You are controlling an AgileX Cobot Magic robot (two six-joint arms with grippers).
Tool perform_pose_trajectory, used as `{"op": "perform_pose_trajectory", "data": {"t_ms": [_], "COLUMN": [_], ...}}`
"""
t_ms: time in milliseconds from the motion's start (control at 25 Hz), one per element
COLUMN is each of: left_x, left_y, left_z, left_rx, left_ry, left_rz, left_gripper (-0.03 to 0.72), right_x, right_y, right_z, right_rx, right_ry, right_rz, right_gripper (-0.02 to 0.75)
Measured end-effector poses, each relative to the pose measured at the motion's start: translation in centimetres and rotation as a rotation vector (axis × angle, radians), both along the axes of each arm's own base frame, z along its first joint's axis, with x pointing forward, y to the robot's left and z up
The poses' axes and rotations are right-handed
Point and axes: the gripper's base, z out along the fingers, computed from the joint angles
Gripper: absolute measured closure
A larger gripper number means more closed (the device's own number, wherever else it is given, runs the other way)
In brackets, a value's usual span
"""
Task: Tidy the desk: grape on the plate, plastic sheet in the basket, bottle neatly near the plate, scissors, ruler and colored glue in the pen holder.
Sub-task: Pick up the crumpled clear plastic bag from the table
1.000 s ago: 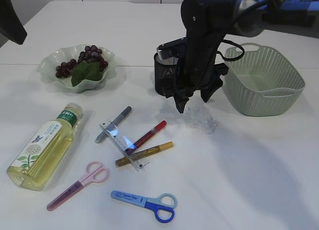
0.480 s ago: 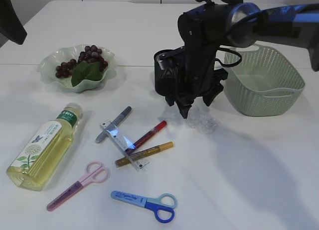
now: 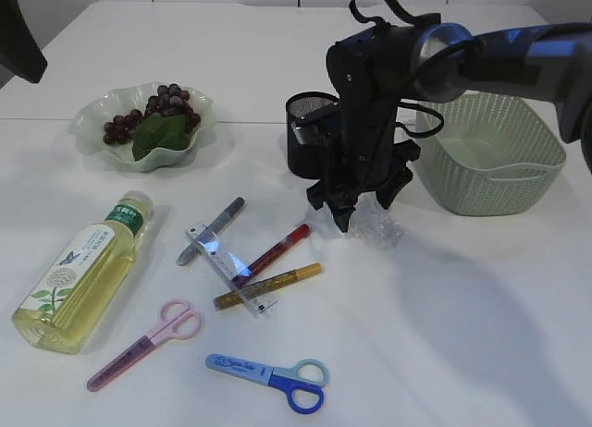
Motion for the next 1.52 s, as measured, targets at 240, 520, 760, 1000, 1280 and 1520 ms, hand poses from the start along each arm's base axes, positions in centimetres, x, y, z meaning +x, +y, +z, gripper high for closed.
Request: {"op": "perform_pose_trajectory", "data": {"t_ms": [240, 520, 760, 1000, 1280, 1520], "left_x": [0.0, -0.1, -0.9, -1.3, -1.3, -1.5], "left_y": [0.0, 0.1, 0.2, 0.3, 0.3, 0.4], "left_z": [0.0, 0.1, 1.1, 1.5, 1.5, 1.7], "left_rx": [0.002, 0.003, -0.004, -0.007, -0.007, -0.008], "left_ry": [0.000, -0.005, -0.034, -0.050, -0.050, -0.057], "left_rz": [0.000, 0.000, 0.000, 0.000, 0.000, 0.000], "left_gripper": [0.244, 0.251, 0.252, 0.261, 0.264, 0.264], "right_x": [0.1, 0.1, 0.1, -0.1, 0.3, -0.6], "right_y": [0.0, 0.1, 0.1, 0.1, 1.5, 1.3], "right_z": [-0.7, -0.6, -0.6, 0.2, 2.9, 6.8], "right_rx": [-0.003, 0.002, 0.001, -0.009, 0.144, 0.197], "right_ry": [0.008, 0.002, 0.004, 0.049, 0.028, -0.024], "right_rz": [0.001, 0.001, 0.001, -0.015, -0.045, -0.054], "right_gripper": [0.153, 0.309, 0.650, 0.722, 0.722, 0.722]}}
